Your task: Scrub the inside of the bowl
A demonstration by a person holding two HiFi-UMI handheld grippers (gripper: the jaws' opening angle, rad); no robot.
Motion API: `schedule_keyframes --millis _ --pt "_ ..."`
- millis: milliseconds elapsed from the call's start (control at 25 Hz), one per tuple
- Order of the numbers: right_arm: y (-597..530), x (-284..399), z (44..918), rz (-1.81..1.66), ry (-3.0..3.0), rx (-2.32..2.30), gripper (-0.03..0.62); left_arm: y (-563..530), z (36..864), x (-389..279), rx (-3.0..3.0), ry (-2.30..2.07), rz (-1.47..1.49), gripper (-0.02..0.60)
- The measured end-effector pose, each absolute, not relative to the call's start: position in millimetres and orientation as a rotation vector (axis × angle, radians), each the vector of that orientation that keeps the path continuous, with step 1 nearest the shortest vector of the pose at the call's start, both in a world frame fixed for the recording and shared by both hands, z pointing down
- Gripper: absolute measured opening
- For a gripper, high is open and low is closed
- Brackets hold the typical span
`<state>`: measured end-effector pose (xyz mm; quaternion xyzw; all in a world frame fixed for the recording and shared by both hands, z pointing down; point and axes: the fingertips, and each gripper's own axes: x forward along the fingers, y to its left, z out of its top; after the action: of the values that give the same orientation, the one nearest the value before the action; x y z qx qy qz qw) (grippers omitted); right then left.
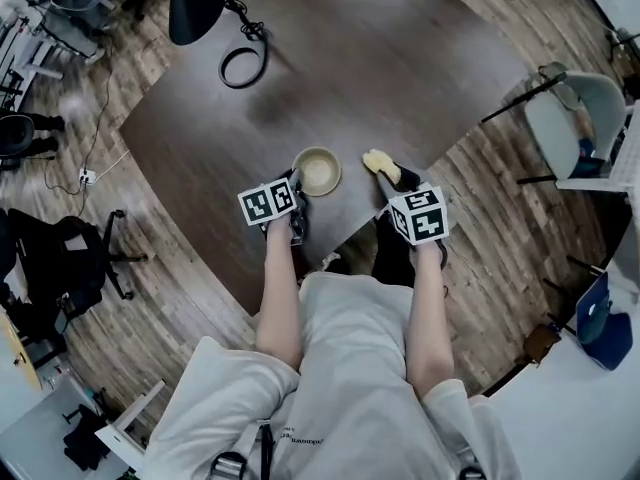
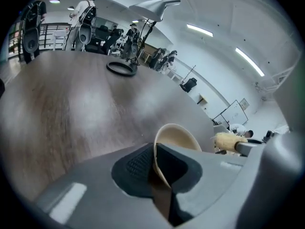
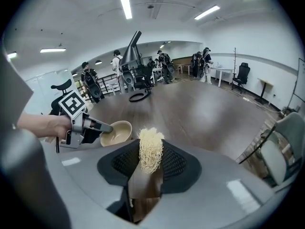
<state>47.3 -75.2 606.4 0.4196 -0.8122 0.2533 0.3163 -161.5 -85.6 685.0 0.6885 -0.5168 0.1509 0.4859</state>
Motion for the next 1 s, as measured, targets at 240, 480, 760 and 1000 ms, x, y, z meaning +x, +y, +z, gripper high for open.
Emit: schedule_keyframes --millis 240,480,760,1000 --pt "-79 12 578 0.542 -2.304 1.008 0.144 -91 659 -153 1.778 -1.333 0.436 0.016" --pt "-78 -48 566 0.541 -2.383 0.828 0.144 -87 618 -155 1.845 -1.401 0.473 0.016" --pt "-48 -115 578 0.455 -2.295 0.548 0.143 -56 591 -180 1.889 -1.483 0.546 0.016" --pt "-38 -164 572 0.381 -2.355 0.479 0.143 -31 593 -203 1.946 -1.523 0.693 0.021"
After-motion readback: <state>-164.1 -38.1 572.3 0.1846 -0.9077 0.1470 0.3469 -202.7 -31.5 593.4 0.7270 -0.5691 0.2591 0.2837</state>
